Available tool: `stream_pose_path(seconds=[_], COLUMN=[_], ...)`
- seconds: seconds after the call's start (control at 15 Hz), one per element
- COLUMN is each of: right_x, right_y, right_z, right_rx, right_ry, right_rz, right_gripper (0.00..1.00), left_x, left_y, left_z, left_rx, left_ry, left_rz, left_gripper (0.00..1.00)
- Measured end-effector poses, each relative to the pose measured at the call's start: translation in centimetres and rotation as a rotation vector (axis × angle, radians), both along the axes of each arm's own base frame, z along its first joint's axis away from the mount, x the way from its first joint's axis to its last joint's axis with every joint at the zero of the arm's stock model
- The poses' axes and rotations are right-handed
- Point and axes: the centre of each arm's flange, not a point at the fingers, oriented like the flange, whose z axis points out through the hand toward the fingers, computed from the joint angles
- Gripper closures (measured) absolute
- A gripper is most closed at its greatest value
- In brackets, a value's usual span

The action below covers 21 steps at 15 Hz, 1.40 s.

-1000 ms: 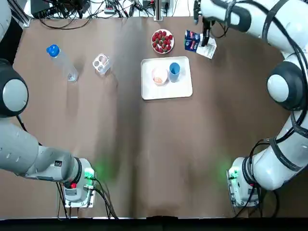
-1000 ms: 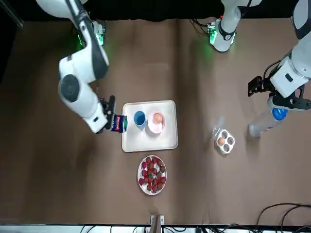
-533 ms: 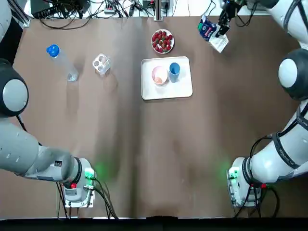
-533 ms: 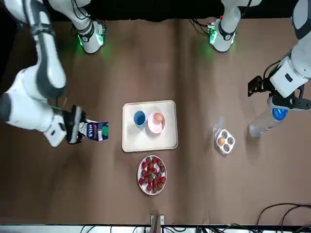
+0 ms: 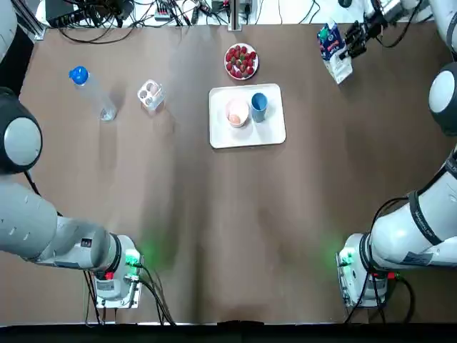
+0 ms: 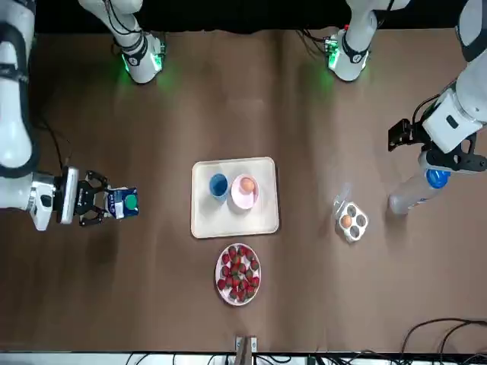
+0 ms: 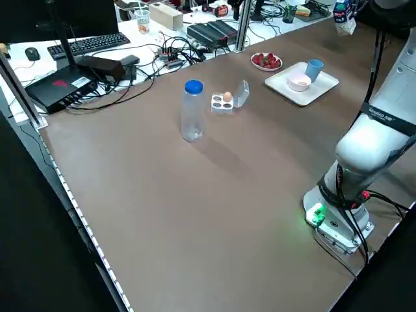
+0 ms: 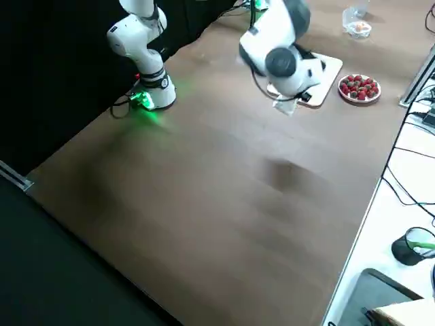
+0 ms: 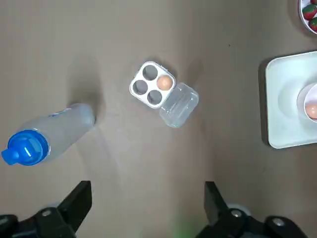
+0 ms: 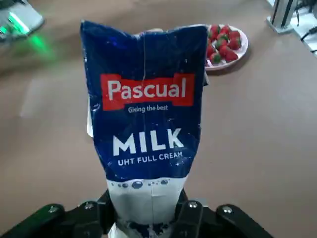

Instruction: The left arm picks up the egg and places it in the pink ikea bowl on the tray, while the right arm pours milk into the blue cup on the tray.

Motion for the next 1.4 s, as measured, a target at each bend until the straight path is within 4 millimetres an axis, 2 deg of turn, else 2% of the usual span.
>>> stream_pose_path(seconds=[0.33,0.4,0.47,0.67,0.93,1.27,1.4], right_x=[-1.3,-2.0,-2.3,-2.9,-3.7,-4.0,-4.0], right_y=[-7.2,-9.1,-9.9,-11.4,-12.3,-13.5,-13.8], right_z=[-7.3,-9.3,-10.2,-12.2,-13.1,-15.3,-15.6], right_rx=[0.169,0.23,0.26,0.299,0.352,0.421,0.432], right_ry=[0.006,0.021,0.023,0.034,0.066,0.029,0.026], right_rz=[-0.045,-0.076,-0.088,-0.113,-0.104,-0.136,-0.147], right_gripper=[0.55,0.55,0.55,0.55,0.55,0.55,0.57], left_x=[0.0,0.0,0.0,0.1,0.0,0.0,0.0], left_y=[0.2,0.2,0.2,0.2,0.0,0.0,0.0], left_z=[0.0,0.0,0.0,0.1,0.4,0.5,0.5], left_rx=[0.0,0.0,0.0,-0.002,-0.004,-0.004,-0.004], left_ry=[0.0,0.0,0.0,-0.004,-0.013,-0.016,-0.016], left_rz=[0.003,0.003,0.002,-0.025,-0.034,-0.033,-0.033], left_gripper=[0.0,0.0,0.0,0.0,0.0,0.0,0.0])
